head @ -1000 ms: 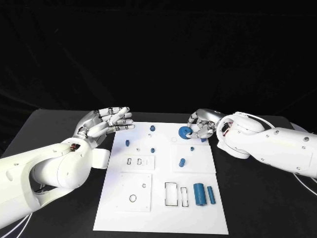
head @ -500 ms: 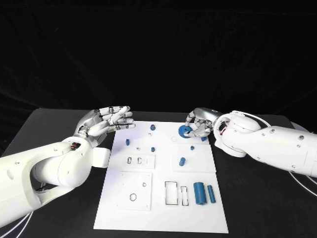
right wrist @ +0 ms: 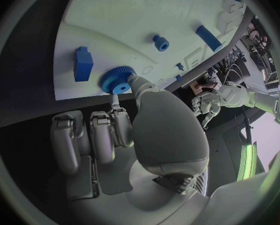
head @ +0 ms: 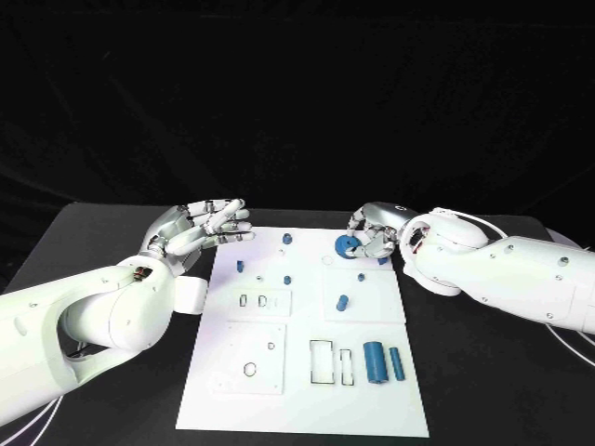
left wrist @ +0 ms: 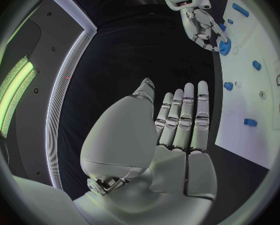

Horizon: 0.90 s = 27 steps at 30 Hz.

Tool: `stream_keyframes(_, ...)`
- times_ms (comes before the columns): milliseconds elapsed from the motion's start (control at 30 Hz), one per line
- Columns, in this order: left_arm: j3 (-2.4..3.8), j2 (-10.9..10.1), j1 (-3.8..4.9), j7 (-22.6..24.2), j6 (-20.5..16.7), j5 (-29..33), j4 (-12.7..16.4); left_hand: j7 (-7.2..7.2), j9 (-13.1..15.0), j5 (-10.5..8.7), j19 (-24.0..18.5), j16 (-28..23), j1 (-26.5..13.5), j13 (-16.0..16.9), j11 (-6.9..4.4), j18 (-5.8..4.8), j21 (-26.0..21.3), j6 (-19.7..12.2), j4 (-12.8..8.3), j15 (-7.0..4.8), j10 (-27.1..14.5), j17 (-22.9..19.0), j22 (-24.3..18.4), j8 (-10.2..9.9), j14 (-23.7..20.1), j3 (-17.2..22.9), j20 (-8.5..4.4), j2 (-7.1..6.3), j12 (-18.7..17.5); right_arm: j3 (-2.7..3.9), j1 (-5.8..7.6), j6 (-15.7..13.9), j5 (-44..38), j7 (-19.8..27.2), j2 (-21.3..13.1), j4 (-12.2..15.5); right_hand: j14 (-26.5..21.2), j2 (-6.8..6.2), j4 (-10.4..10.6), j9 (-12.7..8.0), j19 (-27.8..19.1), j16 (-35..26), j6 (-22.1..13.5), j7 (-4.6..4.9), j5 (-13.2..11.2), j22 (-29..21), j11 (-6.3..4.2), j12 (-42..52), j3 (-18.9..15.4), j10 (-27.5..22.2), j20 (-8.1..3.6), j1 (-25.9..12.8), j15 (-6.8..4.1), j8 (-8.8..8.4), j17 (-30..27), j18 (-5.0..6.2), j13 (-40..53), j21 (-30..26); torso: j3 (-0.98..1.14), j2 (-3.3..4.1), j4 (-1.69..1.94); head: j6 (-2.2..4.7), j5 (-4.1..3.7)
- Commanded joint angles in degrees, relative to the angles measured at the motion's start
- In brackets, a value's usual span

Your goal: Assemble the parts on the task board

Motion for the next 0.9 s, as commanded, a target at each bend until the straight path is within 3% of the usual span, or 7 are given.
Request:
stream_keyframes(33, 0.05, 0.1, 0.12, 0.2, 1.2, 0.1, 0.1, 1.64, -0.1, -0.13, 0.0, -0.2, 0.2, 0.0, 0.23, 0.8, -0.2, -0.4, -0.1, -0.01, 0.2, 0.1, -0.1, -0.2, -0.5, 0.1, 0.22, 0.15, -0.3, -0.1, -0.21, 1.6, -4.4, -0.9, 0.1, -0.1, 5.3, 0.02, -0.2, 0.0, 6.0, 0.4, 0.9, -0.01, 0.4, 15.1, -0.05, 0.5, 0.7, 0.6, 0.5, 1.1, 0.43, 0.35, 12.0, -0.62, 7.1, 0.3, 0.01, -0.01, 0.03, -0.1, -0.03)
stream_keyframes(67, 0.05, 0.1, 0.12, 0.2, 1.2, 0.1, 0.1, 1.64, -0.1, -0.13, 0.0, -0.2, 0.2, 0.0, 0.23, 0.8, -0.2, -0.4, -0.1, -0.01, 0.2, 0.1, -0.1, -0.2, -0.5, 0.1, 0.22, 0.15, -0.3, -0.11, -0.25, 1.6, -4.7, -0.9, 0.1, -0.2, 5.3, 0.16, -0.3, 0.0, 6.0, 0.4, 1.1, -0.05, 0.4, 15.1, -0.1, 0.6, 1.1, 0.6, 0.46, 1.5, 0.39, 0.41, 12.0, -0.62, 7.1, 0.3, 0.03, -0.01, 0.03, -0.12, -0.03)
stream_keyframes(133, 0.05, 0.1, 0.12, 0.1, 1.2, 0.1, 0.1, 1.64, -0.1, -0.13, 0.0, -0.2, 0.2, 0.0, 0.23, 0.8, -0.2, -0.4, -0.1, -0.01, 0.2, 0.1, -0.1, -0.2, -0.5, 0.1, 0.22, 0.15, -0.3, -0.13, -0.35, 1.3, -5.5, -0.8, 0.2, -0.1, 5.3, 0.73, -0.9, -0.1, 6.0, 0.4, 2.0, -0.26, -2.6, 15.1, -0.29, 0.9, 2.8, 1.0, 0.33, 3.0, 0.21, 0.55, 12.0, -0.62, 7.6, 0.3, 0.02, -0.01, 0.01, -0.17, -0.01)
stream_keyframes(167, 0.05, 0.1, 0.12, 0.1, 1.2, 0.1, 0.1, 1.64, -0.1, -0.13, 0.0, -0.2, 0.2, 0.0, 0.23, 0.8, -0.2, -0.4, -0.1, -0.01, 0.2, 0.1, -0.1, -0.2, -0.5, 0.1, 0.22, 0.15, -0.3, -0.14, -0.39, 1.1, -5.6, -0.8, 0.2, 0.0, 5.3, 0.91, -1.0, -0.2, 6.0, 0.4, 2.5, -0.37, -2.7, 15.1, -0.41, 1.1, 3.5, 1.1, 0.27, 3.3, 0.14, 0.62, 12.1, -0.62, 7.7, 0.3, 0.03, -0.01, 0.01, -0.17, -0.02)
stream_keyframes(367, 0.05, 0.0, 0.12, 0.1, 1.2, 0.1, 0.1, 1.65, -0.1, -0.13, 0.0, -0.2, 0.2, 0.0, 0.23, 0.81, -0.2, -0.4, 0.0, -0.01, 0.2, 0.1, -0.1, -0.2, -0.5, 0.1, 0.23, 0.15, -0.4, -0.16, -0.53, -1.2, -6.2, -0.3, 0.2, 0.5, 5.3, 1.08, -0.9, -0.6, 6.0, 0.5, 6.3, -1.56, -2.1, 15.1, -1.43, 2.5, 6.8, 2.6, -0.42, 3.1, -0.68, 0.97, 12.2, -0.62, 9.3, 0.3, 0.03, -0.02, 0.06, -0.22, -0.05)
stream_keyframes(633, 0.05, 0.0, 0.12, 0.1, 1.2, 0.1, 0.0, 1.65, -0.1, -0.13, 0.0, -0.2, 0.2, 0.0, 0.23, 0.81, -0.2, -0.4, 0.0, -0.01, 0.2, 0.1, -0.1, -0.2, -0.5, 0.1, 0.23, 0.15, -0.4, -0.15, -0.64, -4.9, -6.6, -0.1, 0.0, 1.8, 5.4, 0.7, -0.6, -0.7, 6.0, 0.5, 7.9, -2.13, -2.1, 15.1, -1.92, 3.1, 8.1, 3.2, -0.89, 2.0, -1.15, 0.89, 12.3, -0.62, 9.9, 0.3, 0.02, -0.03, 0.03, -0.11, 0.05)
stream_keyframes(900, 0.05, 0.1, 0.12, 0.1, 1.2, 0.1, 0.0, 1.65, -0.1, -0.13, 0.0, -0.2, 0.2, 0.0, 0.23, 0.81, -0.2, -0.4, 0.0, -0.01, 0.2, 0.1, -0.1, -0.2, -0.5, 0.1, 0.23, 0.15, -0.4, -0.02, -0.56, -10.7, -10.7, -1.1, -0.8, 6.0, 5.4, 0.33, -0.6, -0.8, 6.0, 0.5, 8.7, -2.45, -1.2, 15.1, -2.23, 3.7, 9.1, 3.9, -1.21, 1.2, -1.45, 0.61, 12.4, -0.62, 10.6, 0.3, 0.0, -0.05, 0.0, 0.24, 0.15)
